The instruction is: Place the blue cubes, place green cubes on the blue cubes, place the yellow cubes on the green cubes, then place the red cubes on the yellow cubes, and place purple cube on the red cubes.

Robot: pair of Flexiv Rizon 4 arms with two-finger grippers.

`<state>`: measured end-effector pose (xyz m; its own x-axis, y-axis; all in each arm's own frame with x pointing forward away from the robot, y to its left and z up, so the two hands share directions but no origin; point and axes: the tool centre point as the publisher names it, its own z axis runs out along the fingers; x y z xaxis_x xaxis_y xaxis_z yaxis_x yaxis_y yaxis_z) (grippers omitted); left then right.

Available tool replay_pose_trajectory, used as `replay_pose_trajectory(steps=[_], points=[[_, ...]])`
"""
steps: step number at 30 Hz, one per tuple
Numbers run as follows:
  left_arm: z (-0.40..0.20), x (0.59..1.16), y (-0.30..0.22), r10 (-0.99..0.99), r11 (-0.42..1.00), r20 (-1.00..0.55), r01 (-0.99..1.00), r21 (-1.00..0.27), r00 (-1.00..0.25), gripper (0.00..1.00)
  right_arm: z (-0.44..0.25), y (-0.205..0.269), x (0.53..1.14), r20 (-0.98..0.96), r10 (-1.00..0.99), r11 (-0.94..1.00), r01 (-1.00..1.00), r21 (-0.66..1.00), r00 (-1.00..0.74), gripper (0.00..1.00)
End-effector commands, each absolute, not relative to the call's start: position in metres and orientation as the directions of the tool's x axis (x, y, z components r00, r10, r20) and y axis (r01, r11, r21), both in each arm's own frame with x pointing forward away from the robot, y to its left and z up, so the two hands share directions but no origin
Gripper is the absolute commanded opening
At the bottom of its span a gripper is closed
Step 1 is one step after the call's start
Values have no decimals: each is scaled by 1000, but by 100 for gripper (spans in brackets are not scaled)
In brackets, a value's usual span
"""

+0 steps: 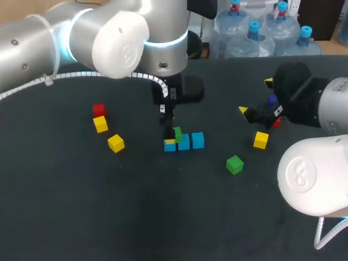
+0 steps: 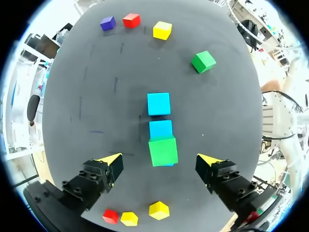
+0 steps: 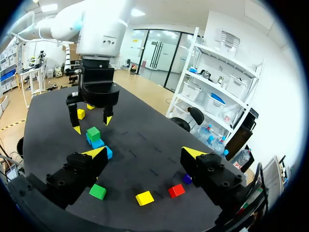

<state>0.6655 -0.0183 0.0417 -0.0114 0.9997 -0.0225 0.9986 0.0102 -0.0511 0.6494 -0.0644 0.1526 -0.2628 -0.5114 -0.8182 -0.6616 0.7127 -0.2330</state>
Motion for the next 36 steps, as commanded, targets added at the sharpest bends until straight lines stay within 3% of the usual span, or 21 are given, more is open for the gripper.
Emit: replay_pose_trajectory(steps=[1, 8, 13, 17, 24, 33, 36], points=[[41, 670, -24, 1000, 10, -13, 998, -56, -11, 100, 152, -65, 650, -819, -511, 711, -664, -231, -262, 100], [40, 669, -27, 1000, 21, -13, 998, -67, -21, 100, 152, -65, 650, -819, -511, 711, -664, -231, -262, 100], [37, 664, -28, 999, 22, -26, 995, -94, -24, 81, 152, -65, 650, -819, -511, 711, -664, -231, -262, 100], [34, 663, -28, 999, 25, -32, 994, -107, -29, 53, 152, -65, 650, -819, -511, 711, -664, -231, -262, 100], [32, 662, -29, 999, 19, -35, 993, -112, -23, 48, 152, -65, 650, -819, -511, 711, -664, -231, -262, 100], [34, 664, -25, 1000, 5, -13, 995, -103, -7, 31, 152, -65, 650, -819, -511, 711, -664, -231, -262, 100], [34, 663, -25, 1000, -7, -8, 994, -107, 6, 31, 152, -65, 650, -819, -511, 711, -664, -231, -262, 100]])
